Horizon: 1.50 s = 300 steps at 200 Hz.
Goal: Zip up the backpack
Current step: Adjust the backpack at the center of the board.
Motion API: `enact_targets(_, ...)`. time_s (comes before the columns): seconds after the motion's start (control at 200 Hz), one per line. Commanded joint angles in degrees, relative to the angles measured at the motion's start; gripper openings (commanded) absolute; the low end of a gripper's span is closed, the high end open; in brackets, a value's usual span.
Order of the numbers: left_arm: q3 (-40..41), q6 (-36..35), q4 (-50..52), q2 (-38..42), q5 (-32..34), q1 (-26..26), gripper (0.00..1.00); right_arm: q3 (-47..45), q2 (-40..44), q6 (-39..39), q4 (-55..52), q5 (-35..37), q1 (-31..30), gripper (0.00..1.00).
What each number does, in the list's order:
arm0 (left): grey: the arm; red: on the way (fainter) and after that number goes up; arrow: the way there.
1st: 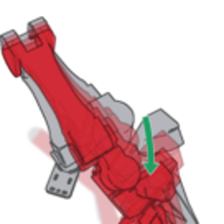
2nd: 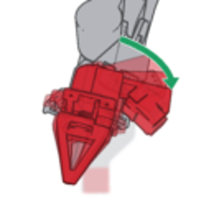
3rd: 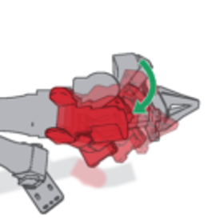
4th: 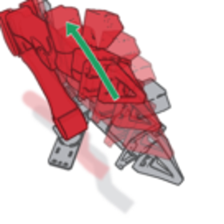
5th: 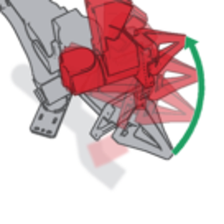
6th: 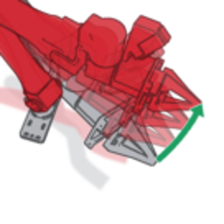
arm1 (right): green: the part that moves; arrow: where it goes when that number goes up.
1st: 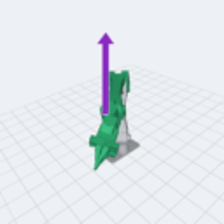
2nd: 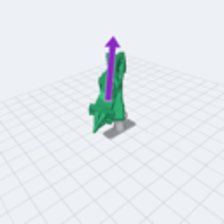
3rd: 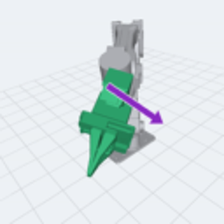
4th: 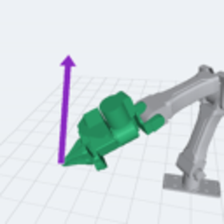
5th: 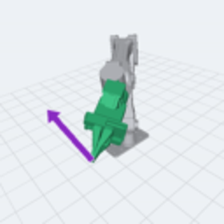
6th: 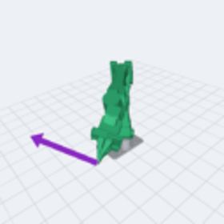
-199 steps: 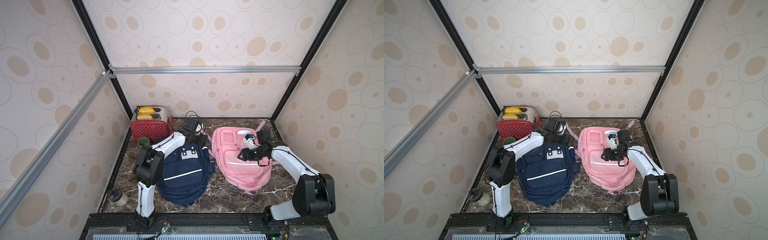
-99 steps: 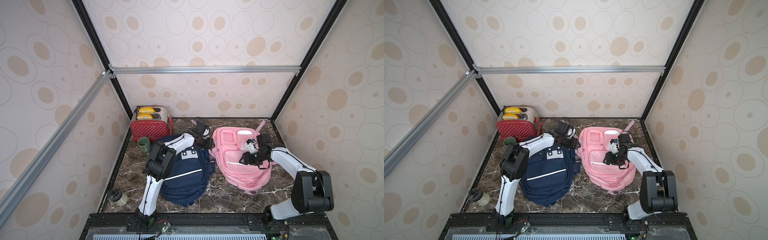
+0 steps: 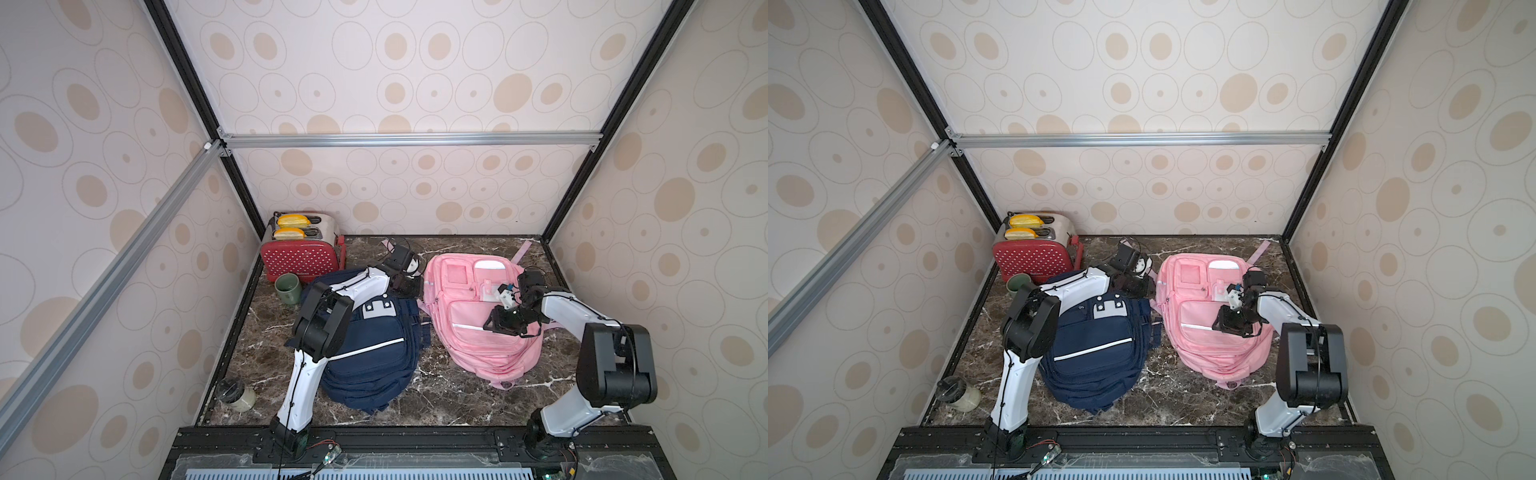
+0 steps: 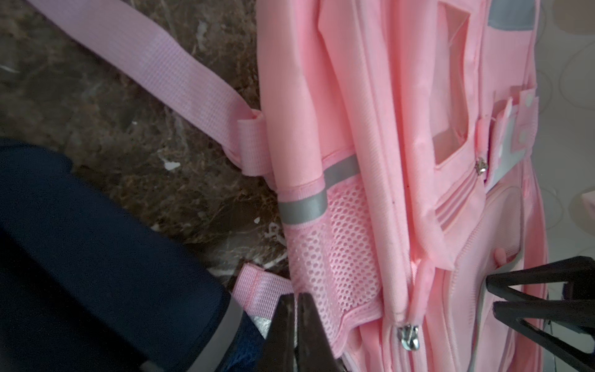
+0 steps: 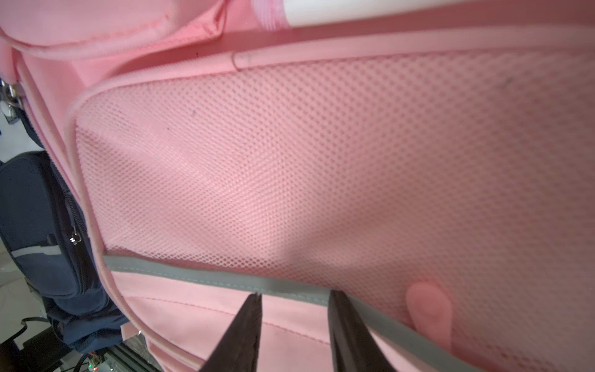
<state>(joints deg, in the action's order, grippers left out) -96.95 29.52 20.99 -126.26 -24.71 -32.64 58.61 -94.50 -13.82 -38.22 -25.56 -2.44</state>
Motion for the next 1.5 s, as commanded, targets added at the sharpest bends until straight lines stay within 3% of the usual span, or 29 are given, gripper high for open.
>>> enact_targets(0.0,0.1,-1.8,0.7,3.0,0.7,-0.5,0.02,3.6,-5.1,-0.2,1.5,0.2,1.0,0.34)
enact_targets(0.466,4.7,-3.3,2.3,8.4,4.2,-0.3,0.0,19.7,-17.0,0.9,-0.5,-0.1,1.2,0.32)
enact_targets(0.496,4.5,-3.2,2.1,8.1,4.4,-0.4,0.04,20.6,-17.6,0.9,-1.4,0.2,1.1,0.32)
enact_targets(0.576,3.0,-3.3,1.6,6.9,5.2,-0.4,0.34,21.7,-17.9,1.3,-3.9,0.1,1.2,0.32)
enact_targets(0.656,1.2,-3.4,-0.3,5.2,5.2,-0.3,0.5,19.7,-15.9,1.5,-3.3,0.8,1.2,0.33)
enact_targets(0.916,-7.9,-3.0,0.7,-3.8,3.3,-0.3,0.6,15.4,-12.2,1.3,-2.1,-0.9,1.3,0.4)
enact_targets(1.067,-10.4,-1.4,-0.5,-7.5,3.2,-0.3,0.51,13.0,-9.9,0.3,-0.2,-2.3,1.3,0.41)
enact_targets(1.377,-9.4,-0.9,-2.2,-6.5,2.3,0.1,0.0,13.0,-11.3,1.1,-0.4,-3.2,1.4,0.42)
enact_targets(1.497,-6.3,-1.5,-2.2,-3.2,1.5,0.6,0.0,15.2,-13.7,1.3,-0.4,-2.1,1.3,0.42)
